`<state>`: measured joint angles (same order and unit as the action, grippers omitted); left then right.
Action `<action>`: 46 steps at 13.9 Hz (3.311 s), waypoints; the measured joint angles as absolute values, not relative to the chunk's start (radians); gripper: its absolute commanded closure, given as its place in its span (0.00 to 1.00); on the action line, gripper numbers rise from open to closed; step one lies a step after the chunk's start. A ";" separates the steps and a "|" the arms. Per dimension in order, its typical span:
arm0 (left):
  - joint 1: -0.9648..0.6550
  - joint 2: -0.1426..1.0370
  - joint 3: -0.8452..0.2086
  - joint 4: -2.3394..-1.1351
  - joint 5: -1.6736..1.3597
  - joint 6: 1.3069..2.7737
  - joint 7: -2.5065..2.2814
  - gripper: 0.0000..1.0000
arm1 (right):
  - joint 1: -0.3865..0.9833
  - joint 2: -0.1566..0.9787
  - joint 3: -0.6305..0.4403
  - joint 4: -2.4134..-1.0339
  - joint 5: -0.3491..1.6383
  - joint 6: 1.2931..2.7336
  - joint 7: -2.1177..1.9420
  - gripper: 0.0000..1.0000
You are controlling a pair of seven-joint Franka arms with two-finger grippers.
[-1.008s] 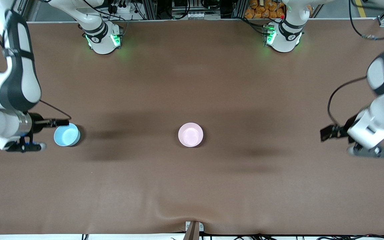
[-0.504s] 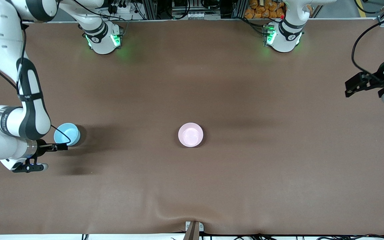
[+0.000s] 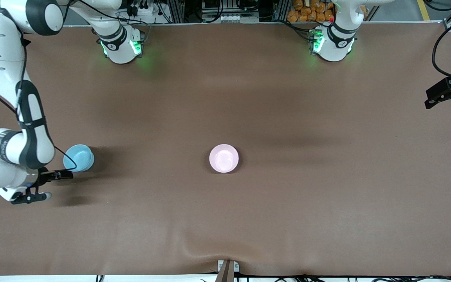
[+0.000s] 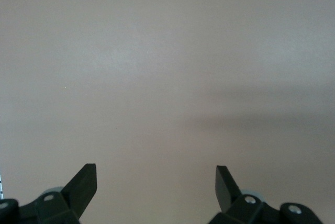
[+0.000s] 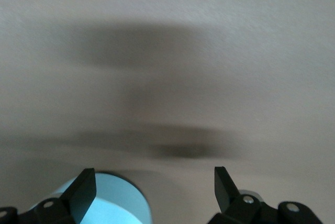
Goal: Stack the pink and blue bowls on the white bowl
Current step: 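Lower the right gripper onto the blue bowl rim and grasp it, then lift the blue bowl and carry it toward the pink bowl, then lower the blue bowl into the pink bowl with the right gripper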
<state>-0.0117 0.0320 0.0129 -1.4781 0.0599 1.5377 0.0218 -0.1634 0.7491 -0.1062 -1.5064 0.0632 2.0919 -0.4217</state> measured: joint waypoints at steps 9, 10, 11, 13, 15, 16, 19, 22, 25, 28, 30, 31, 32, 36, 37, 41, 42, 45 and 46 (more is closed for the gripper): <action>0.009 0.032 -0.029 -1.502 0.059 1.539 0.023 0.00 | -0.191 0.747 -0.101 -1.543 0.079 1.951 -0.459 0.67; 0.023 0.032 -0.051 -1.501 0.059 1.539 0.023 0.00 | -0.191 0.747 -0.101 -1.545 0.079 1.950 -0.459 1.00; 0.029 0.032 -0.065 -1.500 0.057 1.539 0.023 0.00 | -0.191 0.746 -0.101 -1.546 0.079 1.947 -0.459 1.00; 0.031 0.032 -0.071 -1.500 0.038 1.539 0.023 0.00 | -0.191 0.744 -0.102 -1.547 0.079 1.937 -0.459 1.00; 0.032 0.032 -0.071 -1.500 0.029 1.539 0.019 0.00 | -0.191 0.744 -0.102 -1.548 0.079 1.936 -0.459 1.00; 0.033 0.032 -0.071 -1.500 0.026 1.539 0.019 0.00 | -0.191 0.744 -0.102 -1.548 0.079 1.935 -0.459 1.00; 0.037 0.032 -0.071 -1.500 0.019 1.539 0.018 0.00 | -0.191 0.732 -0.101 -1.548 0.081 1.908 -0.461 1.00; 0.046 0.032 -0.071 -1.501 0.019 1.539 0.011 0.00 | -0.184 0.688 -0.083 -1.546 0.087 1.890 -0.464 1.00; 0.063 0.032 -0.071 -1.503 0.019 1.538 -0.006 0.00 | -0.159 0.640 -0.013 -1.547 0.196 1.846 -0.451 1.00; 0.065 0.032 -0.073 -1.503 0.014 1.538 -0.006 0.00 | -0.075 0.634 0.015 -1.550 0.272 1.823 -0.343 1.00; 0.065 0.032 -0.075 -1.503 0.007 1.538 -0.006 0.00 | 0.009 0.635 0.022 -1.557 0.331 1.814 -0.239 1.00; 0.065 0.032 -0.075 -1.503 0.006 1.538 -0.006 0.00 | 0.054 0.635 0.025 -1.560 0.368 1.814 -0.183 1.00; 0.065 0.032 -0.076 -1.503 0.006 1.538 -0.006 0.00 | 0.101 0.635 0.026 -1.562 0.403 1.815 -0.125 1.00; 0.064 0.033 -0.081 -1.505 0.006 1.538 -0.006 0.00 | 0.281 0.636 0.029 -1.564 0.511 1.896 0.107 1.00; 0.064 0.034 -0.082 -1.505 0.006 1.538 -0.006 0.00 | 0.325 0.636 0.029 -1.564 0.518 1.936 0.176 1.00; 0.063 0.034 -0.083 -1.505 0.006 1.538 -0.006 0.00 | 0.479 0.636 0.028 -1.561 0.522 2.041 0.361 1.00; 0.063 0.034 -0.084 -1.505 0.006 1.538 -0.006 0.00 | 0.493 0.638 0.027 -1.557 0.522 2.047 0.374 1.00; 0.063 0.034 -0.085 -1.505 0.003 1.538 -0.006 0.00 | 0.494 0.652 0.018 -1.543 0.522 2.050 0.379 1.00; 0.063 0.034 -0.085 -1.505 -0.002 1.538 -0.006 0.00 | 0.494 0.660 0.017 -1.538 0.522 2.060 0.384 1.00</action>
<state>0.0634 0.0342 -0.0854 -1.5052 -0.0024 1.5381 -0.0062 0.4938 0.6602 0.0171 -1.5378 0.5218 2.0599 0.3840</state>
